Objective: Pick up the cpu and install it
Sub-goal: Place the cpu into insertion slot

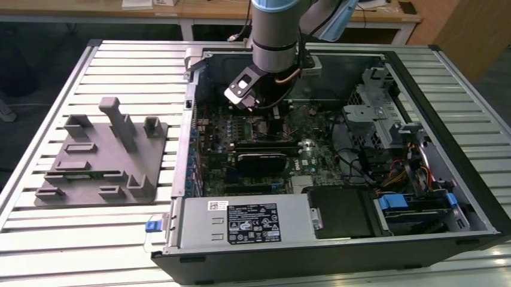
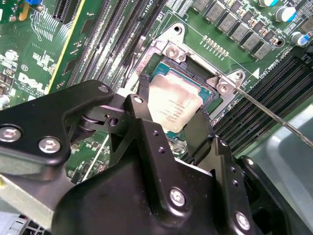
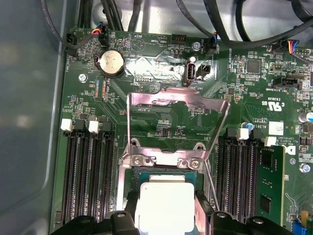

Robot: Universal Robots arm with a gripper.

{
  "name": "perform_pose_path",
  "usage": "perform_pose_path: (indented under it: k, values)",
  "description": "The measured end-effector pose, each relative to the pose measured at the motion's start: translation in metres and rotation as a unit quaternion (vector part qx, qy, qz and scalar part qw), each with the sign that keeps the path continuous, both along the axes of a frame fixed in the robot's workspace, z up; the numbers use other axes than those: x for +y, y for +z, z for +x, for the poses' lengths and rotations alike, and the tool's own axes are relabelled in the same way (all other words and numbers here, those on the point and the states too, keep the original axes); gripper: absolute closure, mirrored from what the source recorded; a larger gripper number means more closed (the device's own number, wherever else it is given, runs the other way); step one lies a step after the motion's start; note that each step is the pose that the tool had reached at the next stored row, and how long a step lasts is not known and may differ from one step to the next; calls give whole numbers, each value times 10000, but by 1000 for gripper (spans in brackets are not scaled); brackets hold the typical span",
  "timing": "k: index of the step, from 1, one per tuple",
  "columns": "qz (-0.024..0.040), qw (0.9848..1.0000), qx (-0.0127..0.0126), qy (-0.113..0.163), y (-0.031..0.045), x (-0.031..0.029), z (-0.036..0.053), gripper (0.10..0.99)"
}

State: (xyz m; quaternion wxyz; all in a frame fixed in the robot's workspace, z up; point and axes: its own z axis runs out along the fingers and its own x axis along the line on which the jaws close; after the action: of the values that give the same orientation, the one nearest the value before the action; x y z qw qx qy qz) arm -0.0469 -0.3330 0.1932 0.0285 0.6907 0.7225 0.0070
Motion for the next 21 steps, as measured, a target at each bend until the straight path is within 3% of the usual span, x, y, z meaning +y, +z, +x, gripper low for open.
perform_pose_path:
  k: [5, 6, 21]
  values:
    - [4, 10000, -3, 0, -3, 1, 1, 541]
    - [3, 10000, -2, 0, -3, 1, 1, 475]
    - [0, 10000, 0, 0, 17, 0, 0, 490]
